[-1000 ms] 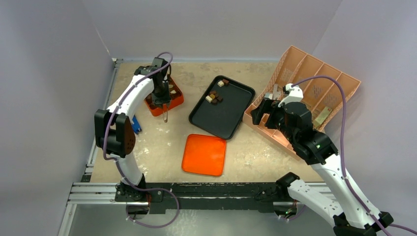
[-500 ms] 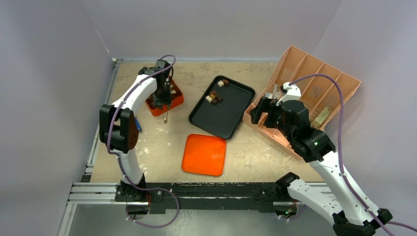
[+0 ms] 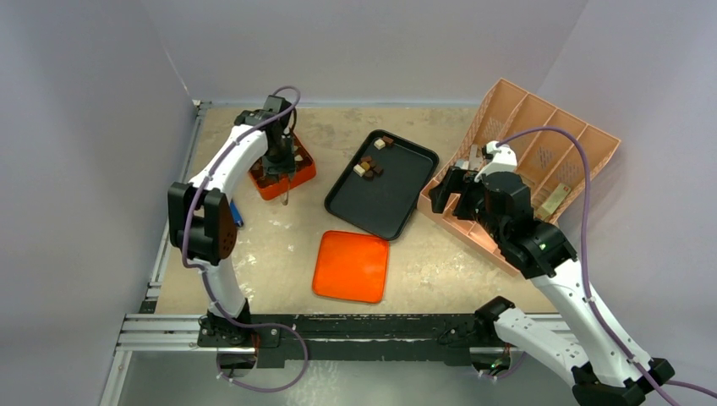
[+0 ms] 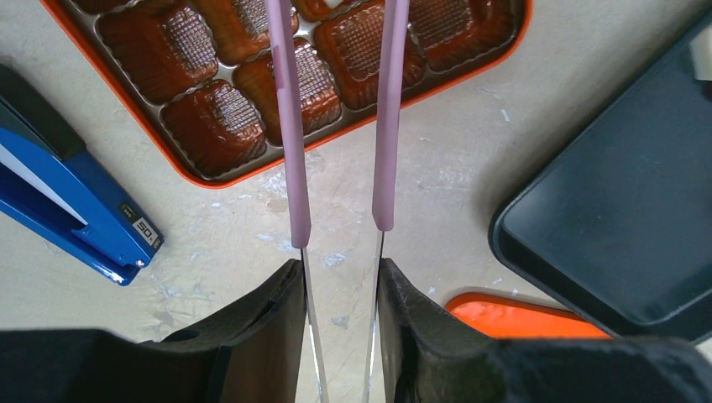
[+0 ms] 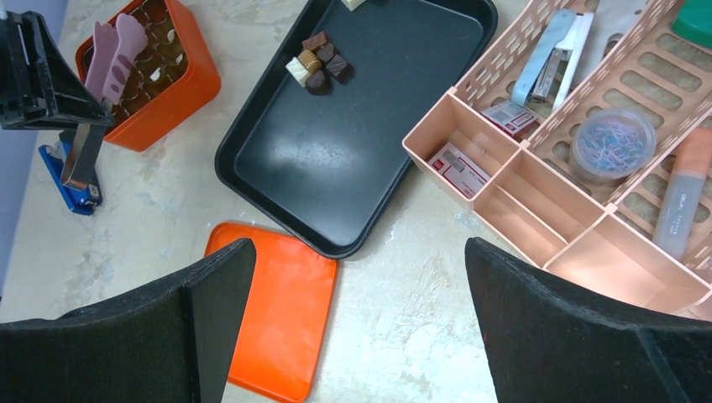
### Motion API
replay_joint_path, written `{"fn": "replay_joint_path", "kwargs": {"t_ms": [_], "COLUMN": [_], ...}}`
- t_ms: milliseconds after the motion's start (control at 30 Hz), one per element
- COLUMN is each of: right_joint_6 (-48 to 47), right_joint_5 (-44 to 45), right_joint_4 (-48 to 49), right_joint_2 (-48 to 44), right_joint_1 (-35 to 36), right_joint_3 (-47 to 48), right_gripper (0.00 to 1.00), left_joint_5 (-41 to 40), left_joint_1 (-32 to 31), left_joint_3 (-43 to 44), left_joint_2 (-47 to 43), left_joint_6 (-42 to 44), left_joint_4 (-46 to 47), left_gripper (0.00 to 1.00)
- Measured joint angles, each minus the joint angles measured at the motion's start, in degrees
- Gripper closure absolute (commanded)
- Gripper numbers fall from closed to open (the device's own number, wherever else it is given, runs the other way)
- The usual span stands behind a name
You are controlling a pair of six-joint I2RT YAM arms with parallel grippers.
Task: Pack the chocolate
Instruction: Place the fake chocolate in the packing box, then pick up the fake chocolate from the plate.
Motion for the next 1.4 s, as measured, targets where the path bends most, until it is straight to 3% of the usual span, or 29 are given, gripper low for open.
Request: {"fn": "replay_joint_path", "kwargs": {"t_ms": [267,700,1400], "right_joint_6": [-0.02,0.0,0.02], "right_joint_5": [0.07,0.09,0.09], "right_joint_4": [-0.31,-0.52,-1.64], "right_joint_2": [0.0,-0.5,-3.04], "right_joint_1": [0.0,0.0,0.0], "right_joint_3": [0.87,1.07,1.07], "right_gripper": [0.03,0.04,0.03], "left_joint_5": [2.25,3.48,4.55], "left_joint_1": [-1.62,-17.55,-22.51], "left_joint_3": [1.33,5.6,15.3], "left_joint_2": [-3.85,-4.37,13.9], "left_joint_6": [1.2,1.03,0.9], "left_joint_4": [-1.2,-3.21,-3.37], "left_gripper": [0.66,0.65,0.65]}}
